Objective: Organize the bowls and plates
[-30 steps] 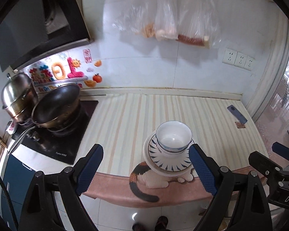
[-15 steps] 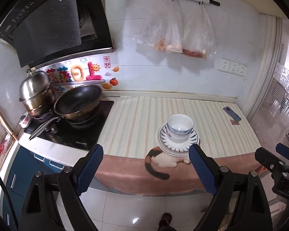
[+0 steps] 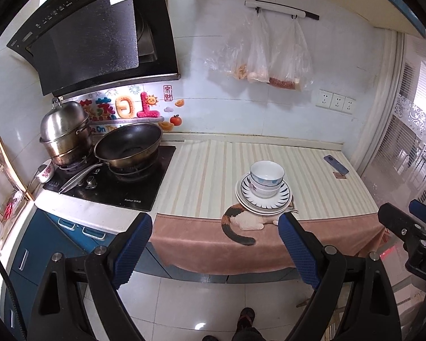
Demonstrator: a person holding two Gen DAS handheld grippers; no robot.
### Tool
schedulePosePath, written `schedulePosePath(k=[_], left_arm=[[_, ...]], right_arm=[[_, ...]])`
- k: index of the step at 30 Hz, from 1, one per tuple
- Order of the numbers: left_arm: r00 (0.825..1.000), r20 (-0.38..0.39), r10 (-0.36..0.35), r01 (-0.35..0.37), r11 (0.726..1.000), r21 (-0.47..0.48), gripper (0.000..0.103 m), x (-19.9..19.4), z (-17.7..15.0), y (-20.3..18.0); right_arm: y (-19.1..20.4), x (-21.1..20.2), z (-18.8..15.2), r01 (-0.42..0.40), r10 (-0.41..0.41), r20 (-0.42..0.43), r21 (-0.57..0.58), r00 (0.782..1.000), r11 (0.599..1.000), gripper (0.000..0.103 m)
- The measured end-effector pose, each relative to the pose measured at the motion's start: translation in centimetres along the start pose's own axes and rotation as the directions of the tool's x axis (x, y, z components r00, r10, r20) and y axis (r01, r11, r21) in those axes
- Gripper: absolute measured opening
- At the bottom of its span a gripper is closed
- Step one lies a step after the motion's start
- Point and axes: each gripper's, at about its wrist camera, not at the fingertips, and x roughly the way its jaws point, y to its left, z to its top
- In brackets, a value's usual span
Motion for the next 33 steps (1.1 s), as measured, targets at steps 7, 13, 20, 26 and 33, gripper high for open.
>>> schedulePosePath(k=[7, 13, 20, 26, 33], left_arm=[[1.0, 0.01, -0.004, 0.004, 1.0, 0.001, 0.091, -1.0, -0.5, 0.4], [1.0, 0.025, -0.005, 0.005, 1.0, 0.0, 0.091, -1.7, -0.5, 0.3], [0.999, 0.039, -0.011, 0.011, 1.0, 0.008, 0.091, -2.2, -0.4, 0.1], [0.999, 0.045, -0.023, 0.022, 1.0, 0.012, 0.091, -2.3, -0.1, -0.1], [0.998, 0.056, -0.031, 0.03, 0.999, 0.018, 0.091, -2.6, 0.0, -0.3]], right_arm=[[0.4, -1.4, -0.2, 0.012, -0.012, 0.028, 0.001, 1.0, 1.0, 0.101], [0.3, -1.7, -0.1, 0.02, -0.02, 0.038, 0.003, 0.999, 1.0, 0.101], [0.3, -2.0, 0.0, 0.029, -0.029, 0.045, 0.007, 0.999, 1.0, 0.101], [0.0, -2.2, 0.1, 0.039, -0.039, 0.051, 0.009, 0.998, 0.999, 0.101], [-0.2, -2.5, -0.3, 0.049, -0.05, 0.052, 0.012, 0.997, 0.999, 0.101]])
